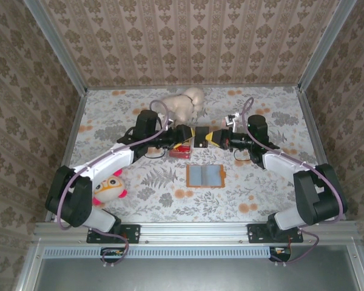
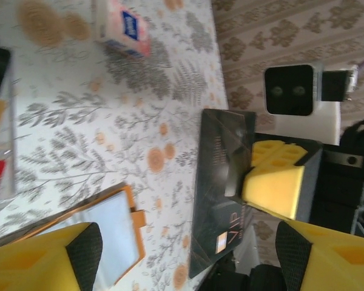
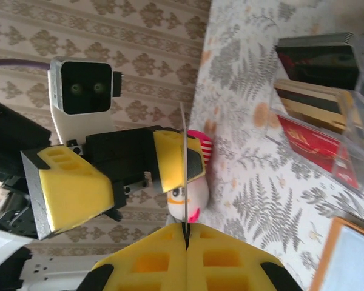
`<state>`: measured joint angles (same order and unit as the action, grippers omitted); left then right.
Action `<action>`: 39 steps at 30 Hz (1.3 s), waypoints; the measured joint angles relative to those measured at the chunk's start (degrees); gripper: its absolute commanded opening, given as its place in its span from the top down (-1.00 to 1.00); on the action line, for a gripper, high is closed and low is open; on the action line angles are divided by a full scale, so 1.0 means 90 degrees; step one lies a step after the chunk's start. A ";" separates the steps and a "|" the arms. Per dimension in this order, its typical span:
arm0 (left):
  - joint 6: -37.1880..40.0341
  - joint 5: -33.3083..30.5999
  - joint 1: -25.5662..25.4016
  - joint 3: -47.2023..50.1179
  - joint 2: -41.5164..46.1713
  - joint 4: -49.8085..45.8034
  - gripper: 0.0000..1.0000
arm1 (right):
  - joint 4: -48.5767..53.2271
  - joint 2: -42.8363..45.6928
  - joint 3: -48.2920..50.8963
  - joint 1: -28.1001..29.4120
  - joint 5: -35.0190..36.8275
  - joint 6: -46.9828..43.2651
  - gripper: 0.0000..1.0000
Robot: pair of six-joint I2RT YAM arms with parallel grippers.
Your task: Take the credit cards out of the card holder
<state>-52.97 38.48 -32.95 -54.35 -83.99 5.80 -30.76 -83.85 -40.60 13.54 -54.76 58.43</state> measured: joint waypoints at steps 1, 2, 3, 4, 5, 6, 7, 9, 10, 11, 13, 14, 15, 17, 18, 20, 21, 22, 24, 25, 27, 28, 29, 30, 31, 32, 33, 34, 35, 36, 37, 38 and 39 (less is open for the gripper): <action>-0.0034 0.0102 0.0005 -0.0053 -0.0051 0.0090 -0.36 | -0.0214 -0.0063 -0.0012 0.0000 -0.0032 0.0141 1.00; -0.0051 0.0168 0.0005 -0.0097 -0.0095 0.0158 -0.28 | -0.0396 -0.0121 -0.0027 0.0002 -0.0066 0.0257 1.00; -0.0087 0.0248 0.0005 -0.0160 -0.0163 0.0216 -0.20 | -0.0576 -0.0187 -0.0039 0.0002 -0.0104 0.0379 1.00; -0.0114 0.0313 0.0005 -0.0216 -0.0231 0.0277 -0.13 | -0.0753 -0.0255 -0.0056 0.0019 -0.0146 0.0508 1.00; -0.0134 0.0367 0.0005 -0.0257 -0.0279 0.0321 -0.07 | -0.0879 -0.0304 -0.0070 0.0039 -0.0168 0.0590 1.00; -0.0158 0.0425 0.0005 -0.0284 -0.0333 0.0406 0.01 | -0.1003 -0.0347 -0.0087 0.0068 -0.0189 0.0682 1.00; -0.0194 0.0478 0.0007 -0.0299 -0.0372 0.0469 0.06 | -0.1098 -0.0372 -0.0104 0.0092 -0.0223 0.0733 1.00; -0.0274 0.0588 0.0019 -0.0306 -0.0427 0.0605 0.17 | -0.1226 -0.0403 -0.0124 0.0146 -0.0289 0.0828 1.00; -0.0308 0.0636 0.0034 -0.0306 -0.0452 0.0675 0.23 | -0.1282 -0.0413 -0.0131 0.0160 -0.0306 0.0869 1.00; -0.0338 0.0678 0.0051 -0.0306 -0.0461 0.0733 0.29 | -0.1331 -0.0420 -0.0136 0.0177 -0.0318 0.0891 1.00; -0.0379 0.0750 0.0107 -0.0306 -0.0461 0.0838 0.46 | -0.1428 -0.0447 -0.0141 0.0192 -0.0338 0.0940 1.00; -0.0401 0.0772 0.0134 -0.0306 -0.0461 0.0884 0.55 | -0.1447 -0.0457 -0.0141 0.0192 -0.0350 0.0984 1.00; -0.0410 0.0789 0.0153 -0.0306 -0.0461 0.0918 0.65 | -0.1477 -0.0469 -0.0141 0.0192 -0.0352 0.1020 1.00; -0.0457 0.0814 0.0187 -0.0304 -0.0461 0.0967 0.83 | -0.1610 -0.0505 -0.0141 0.0192 -0.0352 0.1107 0.80; -0.0483 0.0855 0.0206 -0.0304 -0.0461 0.1044 0.87 | -0.1671 -0.0520 -0.0141 0.0197 -0.0350 0.1178 0.71; -0.0563 0.0896 0.0209 -0.0301 -0.0459 0.1229 0.95 | -0.1763 -0.0573 -0.0141 0.0233 -0.0323 0.1285 0.57; -0.0593 0.0894 0.0206 -0.0296 -0.0459 0.1302 0.96 | -0.1807 -0.0593 -0.0141 0.0262 -0.0306 0.1341 0.53; -0.0634 0.0891 0.0206 -0.0282 -0.0459 0.1336 0.97 | -0.1853 -0.0602 -0.0141 0.0318 -0.0287 0.1389 0.49; -0.0673 0.0867 0.0209 -0.0238 -0.0459 0.1389 1.00 | -0.1940 -0.0612 -0.0141 0.0454 -0.0260 0.1491 0.48; -0.0695 0.0867 0.0221 -0.0209 -0.0449 0.1409 1.00 | -0.1972 -0.0619 -0.0141 0.0498 -0.0202 0.1537 0.48; -0.0750 0.0818 0.0257 -0.0160 -0.0420 0.1421 1.00 | -0.2106 -0.0665 -0.0141 0.0527 -0.0114 0.1647 0.50; -0.0782 0.0789 0.0262 -0.0141 -0.0403 0.1447 1.00 | -0.2164 -0.0695 -0.0141 0.0539 -0.0085 0.1707 0.51; -0.0799 0.0755 0.0262 -0.0121 -0.0381 0.1460 1.00 | -0.2191 -0.0709 -0.0141 0.0546 -0.0056 0.1744 0.53; -0.0833 0.0719 0.0262 -0.0087 -0.0355 0.1489 1.00 | -0.2232 -0.0726 -0.0141 0.0559 -0.0017 0.1792 0.55; -0.0862 0.0695 0.0279 -0.0051 -0.0325 0.1523 1.00 | -0.2251 -0.0731 -0.0141 0.0568 0.0019 0.1838 0.58; -0.0889 0.0685 0.0294 -0.0022 -0.0304 0.1549 1.00 | -0.2283 -0.0738 -0.0141 0.0585 0.0046 0.1872 0.60; -0.0933 0.0668 0.0299 0.0015 -0.0287 0.1579 1.00 | -0.2302 -0.0738 -0.0141 0.0605 0.0075 0.1904 0.63; -0.0971 0.0646 0.0306 0.0046 -0.0272 0.1610 1.00 | -0.2329 -0.0746 -0.0138 0.0624 0.0100 0.1948 0.65; -0.1005 0.0624 0.0313 0.0073 -0.0260 0.1647 1.00 | -0.2361 -0.0758 -0.0138 0.0634 0.0129 0.1999 0.66; -0.1037 0.0605 0.0330 0.0095 -0.0250 0.1685 1.00 | -0.2409 -0.0782 -0.0138 0.0641 0.0168 0.2045 0.67; -0.1081 0.0583 0.0340 0.0124 -0.0236 0.1736 1.00 | -0.2446 -0.0806 -0.0134 0.0658 0.0214 0.2091 0.68; -0.1120 0.0568 0.0340 0.0141 -0.0231 0.1756 1.00 | -0.2480 -0.0823 -0.0129 0.0675 0.0238 0.2127 0.69; -0.1158 0.0549 0.0340 0.0170 -0.0219 0.1804 1.00 | -0.2516 -0.0828 -0.0114 0.0690 0.0284 0.2164 0.71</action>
<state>-63.40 43.42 -29.89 -52.82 -85.95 22.04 -53.41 -91.31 -41.63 19.75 -52.21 77.91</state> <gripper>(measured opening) 0.050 0.158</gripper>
